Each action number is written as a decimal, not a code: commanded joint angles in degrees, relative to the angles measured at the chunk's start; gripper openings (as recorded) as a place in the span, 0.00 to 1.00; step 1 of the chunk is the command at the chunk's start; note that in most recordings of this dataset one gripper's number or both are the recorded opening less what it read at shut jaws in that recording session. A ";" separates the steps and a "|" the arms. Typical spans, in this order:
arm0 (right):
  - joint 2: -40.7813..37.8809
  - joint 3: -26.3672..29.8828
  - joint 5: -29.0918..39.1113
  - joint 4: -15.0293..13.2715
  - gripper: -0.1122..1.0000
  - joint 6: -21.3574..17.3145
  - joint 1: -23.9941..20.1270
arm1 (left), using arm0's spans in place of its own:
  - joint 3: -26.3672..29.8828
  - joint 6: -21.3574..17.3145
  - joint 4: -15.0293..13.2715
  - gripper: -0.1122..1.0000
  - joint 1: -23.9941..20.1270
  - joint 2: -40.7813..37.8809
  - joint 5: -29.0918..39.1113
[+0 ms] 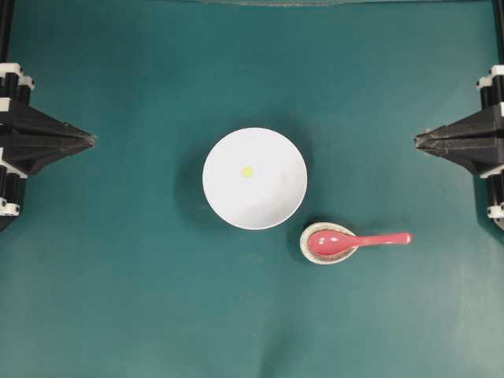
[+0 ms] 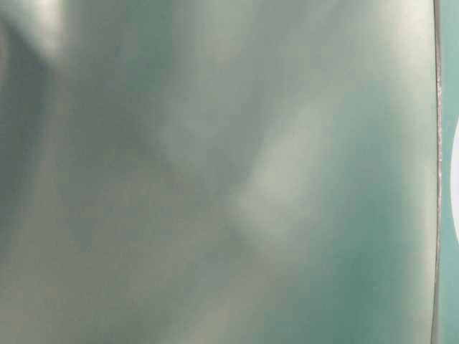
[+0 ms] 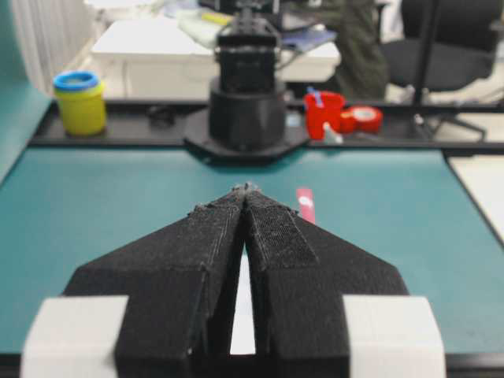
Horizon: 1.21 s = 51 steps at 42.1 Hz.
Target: Scoop the yellow hexagonal prism block from the bowl with a spoon using the right arm.
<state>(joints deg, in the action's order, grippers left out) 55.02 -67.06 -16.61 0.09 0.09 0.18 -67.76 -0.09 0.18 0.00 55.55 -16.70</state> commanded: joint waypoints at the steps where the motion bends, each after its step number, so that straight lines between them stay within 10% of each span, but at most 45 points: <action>1: -0.62 0.44 0.00 0.00 0.10 0.09 0.26 | 0.79 -0.18 0.44 0.10 -0.09 0.09 -0.26; 16: -2.02 0.26 2.11 0.00 0.12 -0.09 0.26 | 0.79 -0.44 0.88 0.10 0.00 0.35 -0.53; 30: -4.83 -0.35 1.23 0.09 0.58 -0.26 0.26 | 0.79 -0.53 0.88 0.10 -0.09 0.09 0.26; 51: -22.50 -4.39 -12.92 2.81 0.58 -1.23 -2.90 | 0.79 -1.32 0.88 0.10 -0.09 0.09 0.79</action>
<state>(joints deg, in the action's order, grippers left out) 34.80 -71.72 -26.54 2.29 -1.05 -1.85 -67.76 -1.32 0.88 0.00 56.16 -15.64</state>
